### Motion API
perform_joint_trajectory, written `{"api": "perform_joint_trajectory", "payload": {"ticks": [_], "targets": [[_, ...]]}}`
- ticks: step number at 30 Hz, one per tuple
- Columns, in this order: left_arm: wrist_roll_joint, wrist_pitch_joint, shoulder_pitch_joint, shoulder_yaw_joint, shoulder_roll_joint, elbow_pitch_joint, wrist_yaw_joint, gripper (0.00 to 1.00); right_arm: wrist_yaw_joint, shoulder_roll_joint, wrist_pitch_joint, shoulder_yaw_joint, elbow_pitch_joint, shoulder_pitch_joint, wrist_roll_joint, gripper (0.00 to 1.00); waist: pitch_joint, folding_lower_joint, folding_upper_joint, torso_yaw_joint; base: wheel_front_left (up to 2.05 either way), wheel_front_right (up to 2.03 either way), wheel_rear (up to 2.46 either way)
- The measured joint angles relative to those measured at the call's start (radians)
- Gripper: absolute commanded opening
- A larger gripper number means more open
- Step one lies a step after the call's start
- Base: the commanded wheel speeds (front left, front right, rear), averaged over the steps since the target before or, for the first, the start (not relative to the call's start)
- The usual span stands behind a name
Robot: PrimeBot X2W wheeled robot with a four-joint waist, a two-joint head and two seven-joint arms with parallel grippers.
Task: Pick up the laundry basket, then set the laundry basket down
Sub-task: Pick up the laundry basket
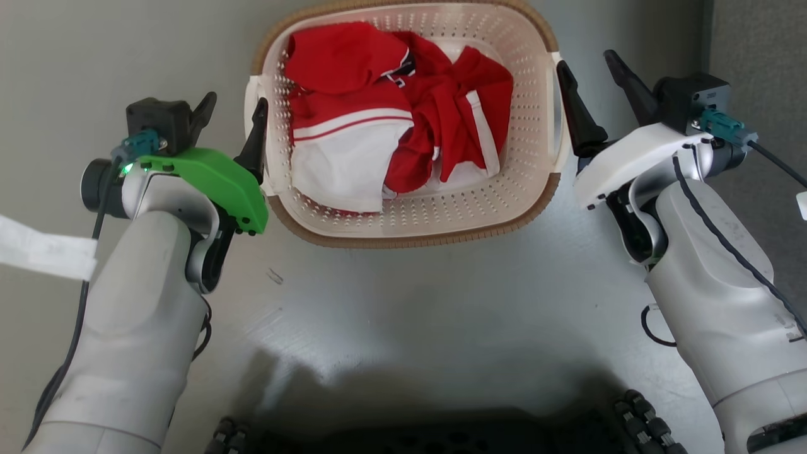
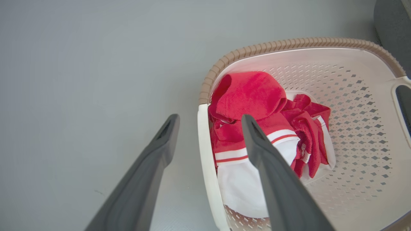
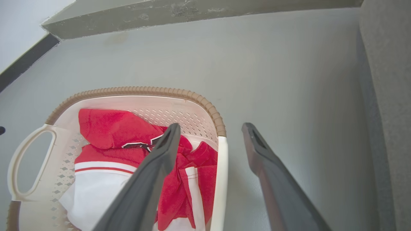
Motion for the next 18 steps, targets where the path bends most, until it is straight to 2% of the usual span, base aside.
{"api": "perform_joint_trajectory", "payload": {"ticks": [18], "targets": [[-0.023, 0.043, -0.114, -0.040, -0.024, 0.214, -0.042, 1.00, 0.025, 0.030, 0.031, 0.038, 0.188, -0.082, -0.001, 1.00, 0.099, -0.0001, 0.0000, -0.015, 0.00, 0.00, 0.00]]}}
